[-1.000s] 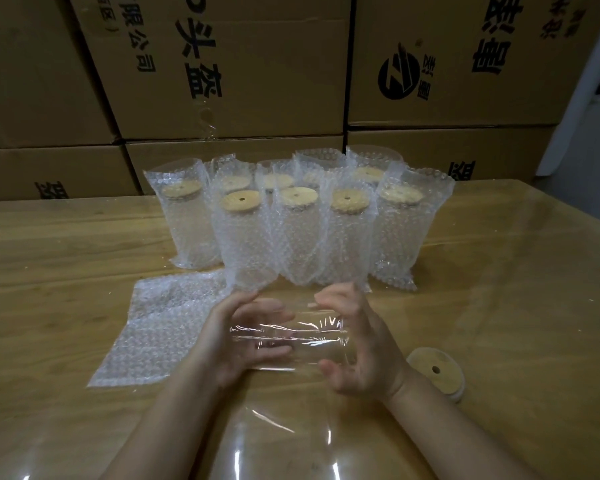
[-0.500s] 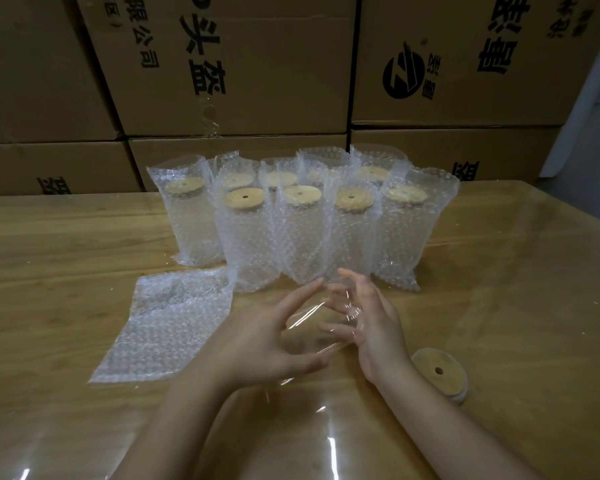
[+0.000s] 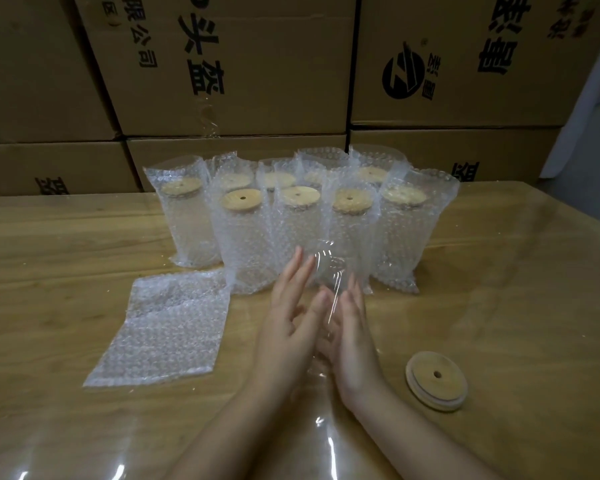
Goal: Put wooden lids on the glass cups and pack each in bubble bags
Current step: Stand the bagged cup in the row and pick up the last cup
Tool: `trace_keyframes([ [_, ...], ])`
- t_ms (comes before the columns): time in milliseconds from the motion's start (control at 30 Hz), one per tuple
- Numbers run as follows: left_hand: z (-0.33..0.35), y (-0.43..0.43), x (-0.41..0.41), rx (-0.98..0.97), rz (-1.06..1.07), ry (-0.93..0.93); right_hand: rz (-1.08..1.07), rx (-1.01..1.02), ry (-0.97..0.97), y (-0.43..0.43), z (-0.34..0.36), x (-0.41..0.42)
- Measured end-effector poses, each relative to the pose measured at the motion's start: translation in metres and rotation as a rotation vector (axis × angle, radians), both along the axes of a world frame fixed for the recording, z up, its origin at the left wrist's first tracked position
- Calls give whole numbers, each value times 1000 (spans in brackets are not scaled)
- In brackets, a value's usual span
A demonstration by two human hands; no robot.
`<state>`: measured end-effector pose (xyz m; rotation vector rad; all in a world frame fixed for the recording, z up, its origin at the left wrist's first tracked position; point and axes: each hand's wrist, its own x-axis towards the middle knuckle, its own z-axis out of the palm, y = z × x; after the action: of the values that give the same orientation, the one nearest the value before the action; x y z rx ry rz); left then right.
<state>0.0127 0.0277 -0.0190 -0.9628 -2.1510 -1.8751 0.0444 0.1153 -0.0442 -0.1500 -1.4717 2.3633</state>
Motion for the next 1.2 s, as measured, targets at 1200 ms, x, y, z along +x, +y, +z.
trace_keyframes([
  [1200,-12,-11,-24,640,-323,-1136,-337,1519,854,1,4,8],
])
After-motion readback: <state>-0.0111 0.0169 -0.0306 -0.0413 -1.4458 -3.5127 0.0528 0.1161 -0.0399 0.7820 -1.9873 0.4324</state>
